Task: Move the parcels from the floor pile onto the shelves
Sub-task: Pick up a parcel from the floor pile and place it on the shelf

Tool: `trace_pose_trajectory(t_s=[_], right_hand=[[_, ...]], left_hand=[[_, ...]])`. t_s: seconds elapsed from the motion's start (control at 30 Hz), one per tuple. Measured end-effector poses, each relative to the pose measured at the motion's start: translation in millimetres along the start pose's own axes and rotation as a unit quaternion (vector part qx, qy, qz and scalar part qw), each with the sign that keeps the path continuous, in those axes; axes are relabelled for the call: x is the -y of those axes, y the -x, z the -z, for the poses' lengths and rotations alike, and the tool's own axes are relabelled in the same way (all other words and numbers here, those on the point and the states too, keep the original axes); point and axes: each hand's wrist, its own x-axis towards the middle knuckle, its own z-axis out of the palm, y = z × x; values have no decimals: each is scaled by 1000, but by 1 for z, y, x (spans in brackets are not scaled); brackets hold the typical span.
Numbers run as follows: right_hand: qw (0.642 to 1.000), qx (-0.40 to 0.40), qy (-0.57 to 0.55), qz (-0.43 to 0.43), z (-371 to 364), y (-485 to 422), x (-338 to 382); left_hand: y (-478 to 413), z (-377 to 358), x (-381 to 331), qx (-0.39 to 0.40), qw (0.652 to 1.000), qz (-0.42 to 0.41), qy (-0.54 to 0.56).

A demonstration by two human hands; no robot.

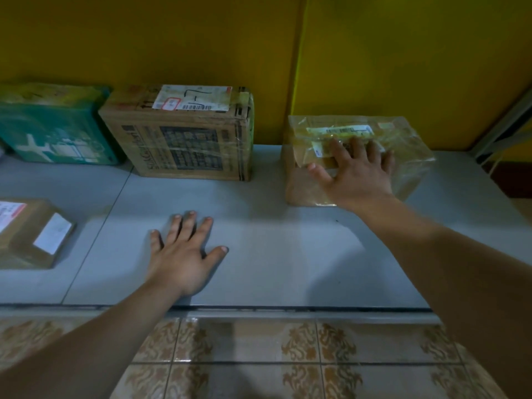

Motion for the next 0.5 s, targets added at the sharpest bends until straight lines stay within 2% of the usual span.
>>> trace_pose_trajectory(t_s=[0.27,0.5], right_hand=[[999,-23,-23,-26,-9,-50,16],[998,-44,-33,-21,-11,-57,21]], left_hand=[[-3,-6,2,-25,1000,2,-1],[-2,-4,0,-25,1000,6,1]])
